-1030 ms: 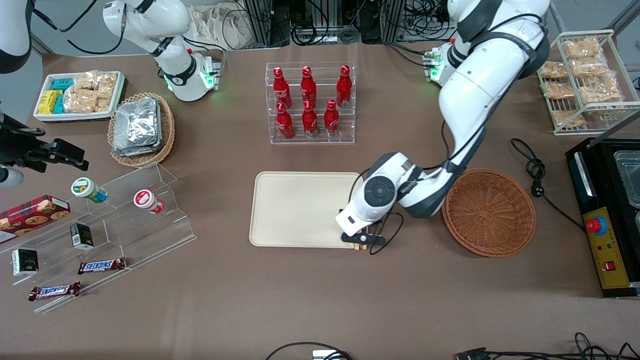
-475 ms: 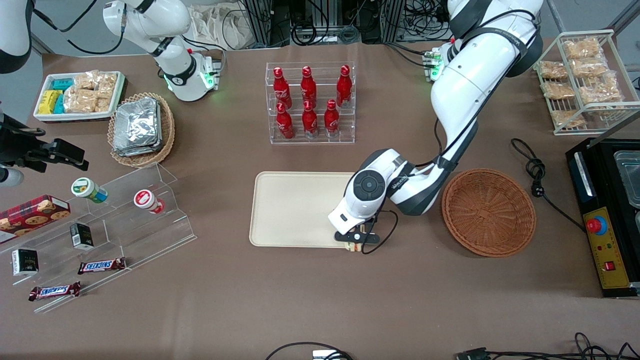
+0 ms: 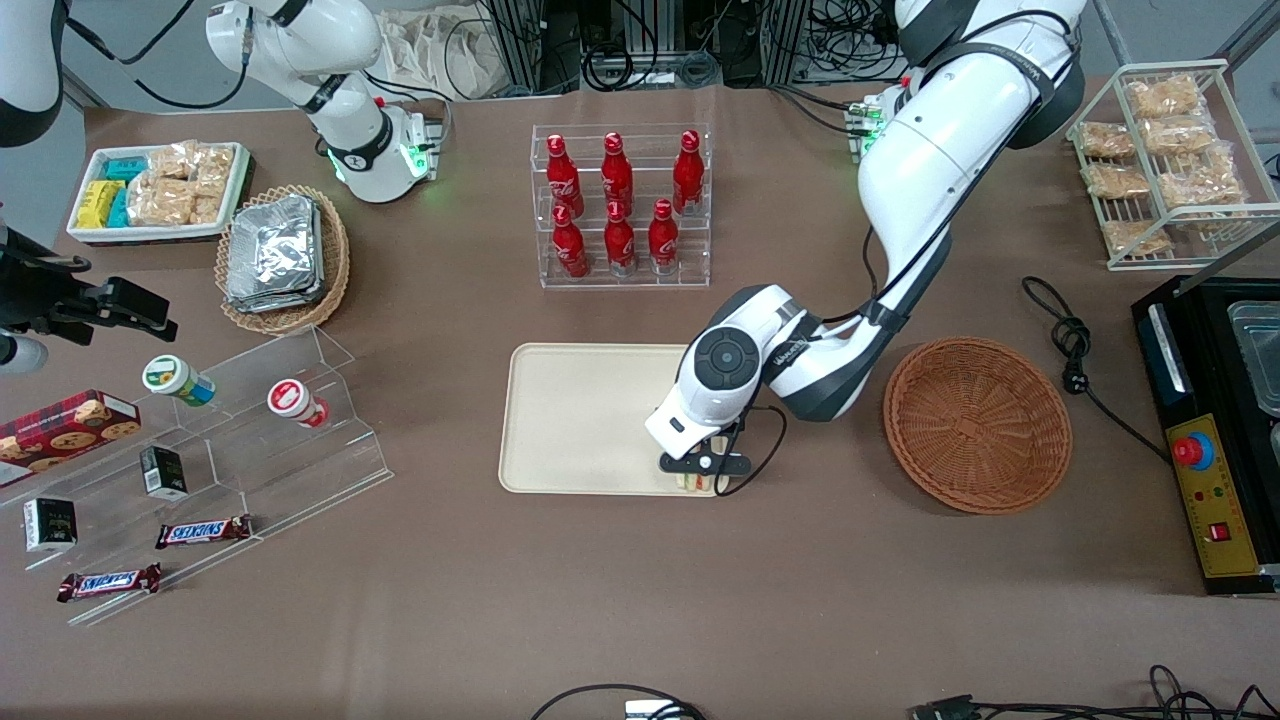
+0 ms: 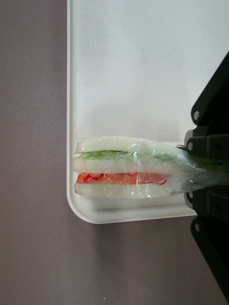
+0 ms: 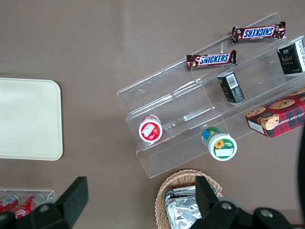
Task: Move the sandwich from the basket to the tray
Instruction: 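Lower the sandwich onto the cream tray with the left gripper, then open the left gripper and raise it off the sandwich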
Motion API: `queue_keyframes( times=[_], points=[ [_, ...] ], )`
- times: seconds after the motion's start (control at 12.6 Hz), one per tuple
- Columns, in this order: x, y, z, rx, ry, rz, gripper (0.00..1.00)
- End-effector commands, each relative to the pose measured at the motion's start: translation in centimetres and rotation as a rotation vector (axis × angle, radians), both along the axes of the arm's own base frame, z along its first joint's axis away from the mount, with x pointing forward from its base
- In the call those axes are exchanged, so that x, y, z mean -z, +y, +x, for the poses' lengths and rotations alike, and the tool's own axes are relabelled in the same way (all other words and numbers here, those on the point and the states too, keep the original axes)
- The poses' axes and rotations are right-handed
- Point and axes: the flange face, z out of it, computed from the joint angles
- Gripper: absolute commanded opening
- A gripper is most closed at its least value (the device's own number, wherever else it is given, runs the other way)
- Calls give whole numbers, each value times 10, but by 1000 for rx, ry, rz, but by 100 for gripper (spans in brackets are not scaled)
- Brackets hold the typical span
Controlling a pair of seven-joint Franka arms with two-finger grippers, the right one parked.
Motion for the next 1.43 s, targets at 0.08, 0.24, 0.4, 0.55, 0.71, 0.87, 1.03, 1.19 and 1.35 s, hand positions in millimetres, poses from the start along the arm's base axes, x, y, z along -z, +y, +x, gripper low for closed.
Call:
queue_keyframes(
  times=[0.08,0.24,0.4,0.55,0.71,0.87,1.03,1.19,1.35],
  points=[
    [7,-8,-18,-23,28,32,99],
    [1,-7,-17,-26,24,33,100],
    [-19,-4,-18,-25,23,59,100],
    [-53,3,-20,-32,-21,70,100],
    [-77,9,-39,-9,-58,90,100],
    [-95,30,-71,7,-104,106,100],
    [-119,54,-99,6,-135,113,100],
    [-144,72,-113,19,-115,100,100],
    [-168,92,-116,39,-59,103,100]
  ],
)
